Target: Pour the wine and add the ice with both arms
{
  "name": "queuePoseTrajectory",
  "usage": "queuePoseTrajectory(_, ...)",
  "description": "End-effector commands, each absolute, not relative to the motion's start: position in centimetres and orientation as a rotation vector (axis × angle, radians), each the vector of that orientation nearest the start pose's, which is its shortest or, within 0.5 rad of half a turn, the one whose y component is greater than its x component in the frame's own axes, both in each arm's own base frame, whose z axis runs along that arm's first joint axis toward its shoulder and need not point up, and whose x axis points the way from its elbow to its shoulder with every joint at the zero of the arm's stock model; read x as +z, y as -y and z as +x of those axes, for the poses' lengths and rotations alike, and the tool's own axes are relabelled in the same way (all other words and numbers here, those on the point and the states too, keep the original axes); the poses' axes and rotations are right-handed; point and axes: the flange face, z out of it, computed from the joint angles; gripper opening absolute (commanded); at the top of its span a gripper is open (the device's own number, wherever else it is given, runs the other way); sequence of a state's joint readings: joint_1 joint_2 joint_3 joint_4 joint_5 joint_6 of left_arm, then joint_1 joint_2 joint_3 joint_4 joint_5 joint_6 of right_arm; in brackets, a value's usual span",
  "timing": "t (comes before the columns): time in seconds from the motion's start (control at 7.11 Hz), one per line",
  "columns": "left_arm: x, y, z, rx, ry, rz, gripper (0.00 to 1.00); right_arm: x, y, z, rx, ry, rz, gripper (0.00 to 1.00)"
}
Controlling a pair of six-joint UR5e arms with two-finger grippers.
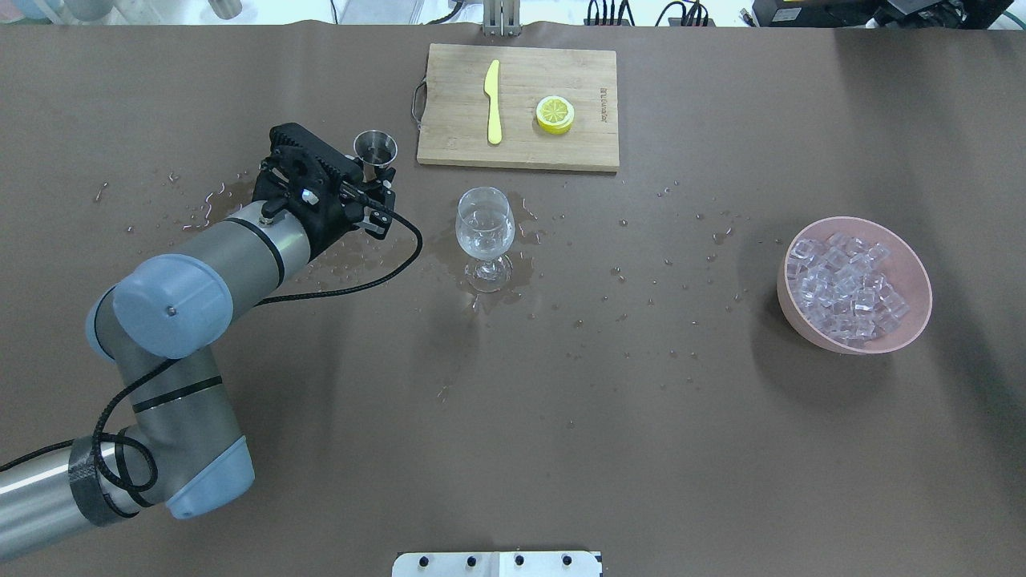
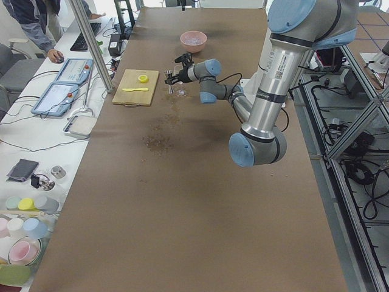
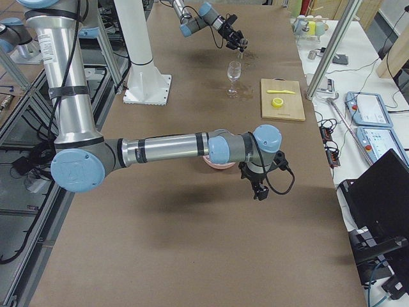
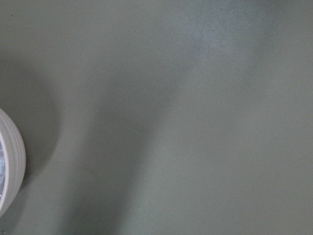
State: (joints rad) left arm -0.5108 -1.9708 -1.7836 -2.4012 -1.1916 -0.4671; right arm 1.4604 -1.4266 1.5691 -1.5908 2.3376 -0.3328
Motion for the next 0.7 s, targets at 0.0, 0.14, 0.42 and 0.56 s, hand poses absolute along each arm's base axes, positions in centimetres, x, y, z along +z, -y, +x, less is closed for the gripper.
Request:
queuePoseTrajectory(0.0, 22.9, 42.9, 44.2, 0.338, -0.691, 1.296, 0.00, 58.5, 56.1, 0.2, -0.469, 0.755, 0.206, 1.00)
queuePoseTrajectory(0.14, 21.5, 43.1, 44.7, 0.371, -0.601, 1.339, 0.00, 58.5, 56.1, 0.2, -0.468, 0.757, 0.205, 1.00)
queuePoseTrajectory(0.42, 17.4, 41.8, 48.0, 0.407, -0.500, 1.316, 0.00, 58.7, 56.1, 0.2, -0.467, 0.757, 0.202, 1.00)
queuePoseTrajectory(0.56, 17.5, 41.9, 48.2, 0.469, -0.445, 1.321, 0.00, 58.8, 56.1, 0.2, -0.466, 0.758, 0.199, 1.00)
